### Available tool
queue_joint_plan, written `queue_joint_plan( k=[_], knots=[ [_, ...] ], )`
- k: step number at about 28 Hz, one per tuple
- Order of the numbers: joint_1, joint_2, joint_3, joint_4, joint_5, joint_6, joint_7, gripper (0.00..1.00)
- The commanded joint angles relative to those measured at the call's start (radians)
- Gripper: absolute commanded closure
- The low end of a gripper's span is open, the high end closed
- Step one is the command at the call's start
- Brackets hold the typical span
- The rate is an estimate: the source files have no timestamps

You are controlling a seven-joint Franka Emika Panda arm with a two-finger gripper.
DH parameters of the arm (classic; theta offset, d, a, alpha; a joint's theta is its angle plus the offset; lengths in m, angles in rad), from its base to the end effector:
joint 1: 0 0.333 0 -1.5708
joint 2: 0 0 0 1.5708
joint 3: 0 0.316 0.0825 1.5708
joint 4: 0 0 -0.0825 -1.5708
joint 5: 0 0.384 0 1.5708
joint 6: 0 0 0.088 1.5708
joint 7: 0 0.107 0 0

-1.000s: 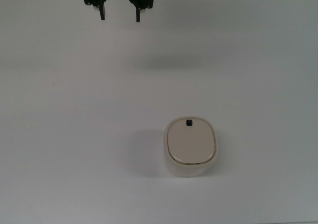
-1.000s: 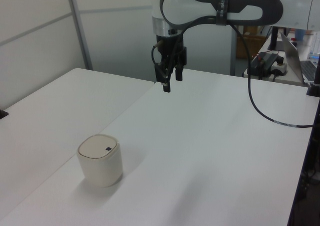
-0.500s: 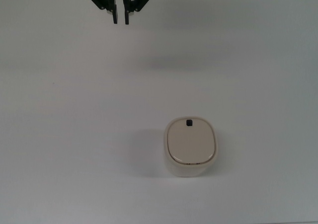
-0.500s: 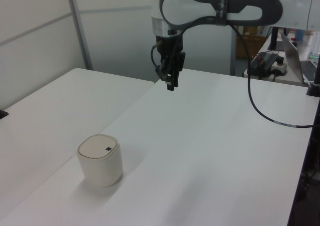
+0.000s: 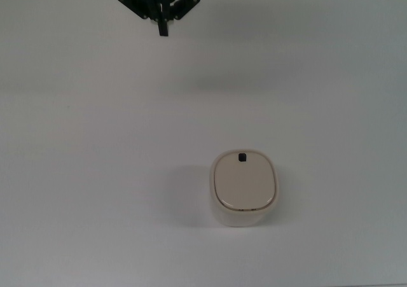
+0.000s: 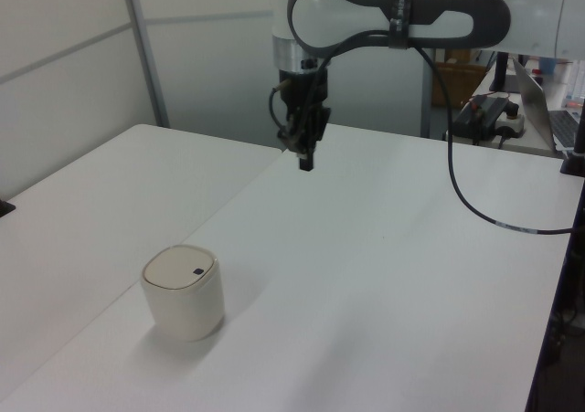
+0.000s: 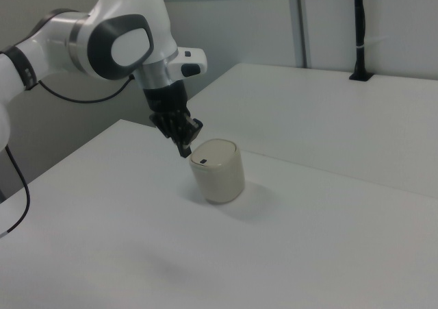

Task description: Open the trash can

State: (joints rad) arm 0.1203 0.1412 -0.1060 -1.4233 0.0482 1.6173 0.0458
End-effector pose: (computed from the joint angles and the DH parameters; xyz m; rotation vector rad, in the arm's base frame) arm 0.6027 0.0184 0.6174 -3.1052 0.0481 -0.0816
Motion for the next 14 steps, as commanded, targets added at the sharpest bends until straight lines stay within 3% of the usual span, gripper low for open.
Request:
queue_joint_plan(
  k=[1,14],
  knots=[
    [0.004,0.011,-0.003,-0.026,0.061,0.11,-0.04,1.0],
    [0.039,0.123,0.023,-0.02,0.067,0.257,-0.122,1.0]
  ],
)
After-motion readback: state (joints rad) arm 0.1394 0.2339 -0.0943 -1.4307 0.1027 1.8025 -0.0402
